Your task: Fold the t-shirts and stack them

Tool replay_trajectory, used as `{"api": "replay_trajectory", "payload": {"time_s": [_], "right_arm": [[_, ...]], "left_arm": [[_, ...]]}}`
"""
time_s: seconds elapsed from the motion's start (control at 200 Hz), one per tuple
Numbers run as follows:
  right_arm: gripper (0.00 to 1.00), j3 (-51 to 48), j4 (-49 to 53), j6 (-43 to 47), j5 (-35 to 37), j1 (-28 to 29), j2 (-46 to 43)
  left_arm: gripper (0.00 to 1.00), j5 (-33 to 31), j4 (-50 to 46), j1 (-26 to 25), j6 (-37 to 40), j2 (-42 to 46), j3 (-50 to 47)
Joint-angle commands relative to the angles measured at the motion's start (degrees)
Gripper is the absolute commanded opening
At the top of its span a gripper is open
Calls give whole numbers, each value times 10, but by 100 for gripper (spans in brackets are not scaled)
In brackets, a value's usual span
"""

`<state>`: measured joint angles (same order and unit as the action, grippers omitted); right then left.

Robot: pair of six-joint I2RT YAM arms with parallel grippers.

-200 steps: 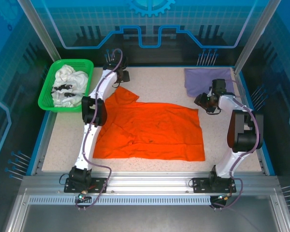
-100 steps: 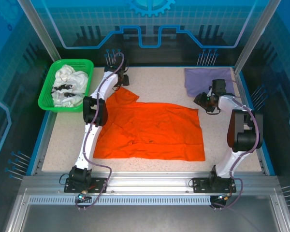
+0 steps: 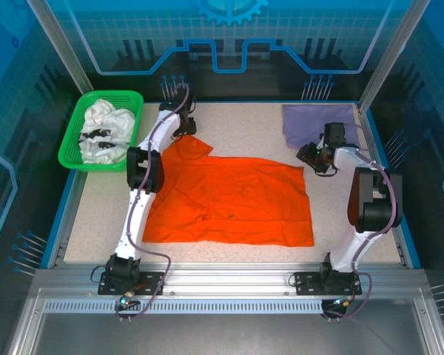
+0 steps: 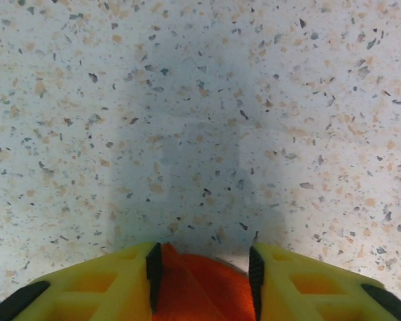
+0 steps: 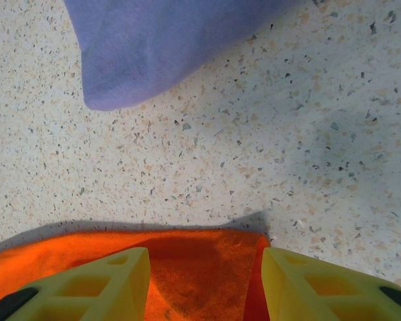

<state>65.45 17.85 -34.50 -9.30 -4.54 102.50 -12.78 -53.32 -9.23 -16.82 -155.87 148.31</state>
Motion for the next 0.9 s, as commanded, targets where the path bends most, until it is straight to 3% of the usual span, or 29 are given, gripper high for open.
{"api": "replay_trajectory", "payload": {"time_s": [0.0,0.2,0.355,0.515,0.89], "right_arm": [[48,-3,-11,-7,-6,-1,12],[48,13,9,-10,10,-7,35],[46,38,26,-11,5,-4,68],[44,59,42,-7,11,6,93],[25,67,34,-19,-22,11,116]], "left_arm": [[37,12,-5,11,-9,-2,-9],[20,16,0,11,-8,-2,-11],[0,17,9,11,-8,5,-24],[0,20,43,11,-7,29,-66],[0,42,160,10,-9,107,-197]]}}
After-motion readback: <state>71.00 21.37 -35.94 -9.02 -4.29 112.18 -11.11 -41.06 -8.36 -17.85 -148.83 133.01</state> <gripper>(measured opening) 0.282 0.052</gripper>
